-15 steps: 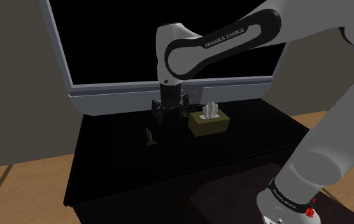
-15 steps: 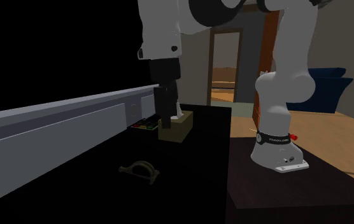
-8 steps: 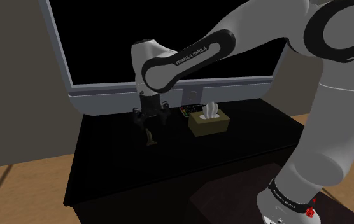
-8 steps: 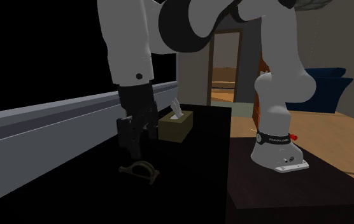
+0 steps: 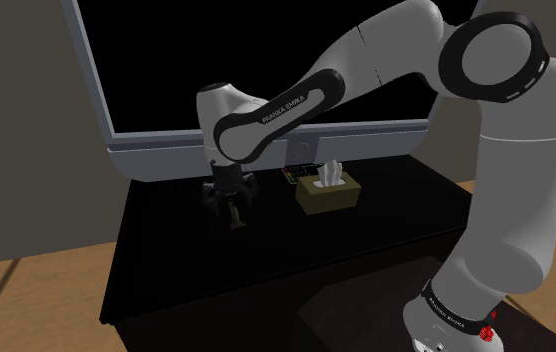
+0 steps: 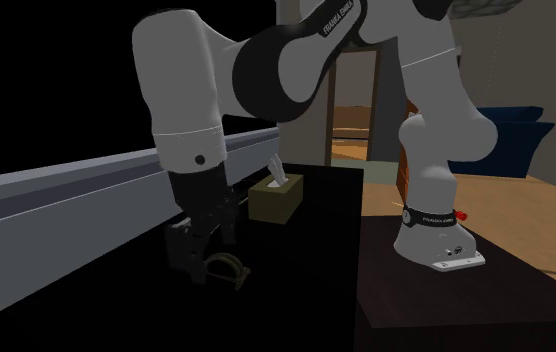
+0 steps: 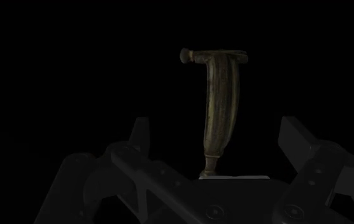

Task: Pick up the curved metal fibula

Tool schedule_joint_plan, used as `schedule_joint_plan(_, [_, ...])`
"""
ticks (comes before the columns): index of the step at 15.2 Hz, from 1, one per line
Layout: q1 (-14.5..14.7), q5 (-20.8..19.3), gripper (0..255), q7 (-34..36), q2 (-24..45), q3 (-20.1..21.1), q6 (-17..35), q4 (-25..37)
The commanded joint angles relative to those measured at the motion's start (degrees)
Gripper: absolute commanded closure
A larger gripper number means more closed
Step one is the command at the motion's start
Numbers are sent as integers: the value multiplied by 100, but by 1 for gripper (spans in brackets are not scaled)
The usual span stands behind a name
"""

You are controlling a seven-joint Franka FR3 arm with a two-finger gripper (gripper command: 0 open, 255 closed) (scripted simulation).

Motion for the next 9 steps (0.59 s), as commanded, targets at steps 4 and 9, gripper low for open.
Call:
schedule_joint_plan(4, [18,-62,255,43,102,-28,156,-63])
schedule_joint_plan(9, [18,-63,255,43,105,-28,154,-59])
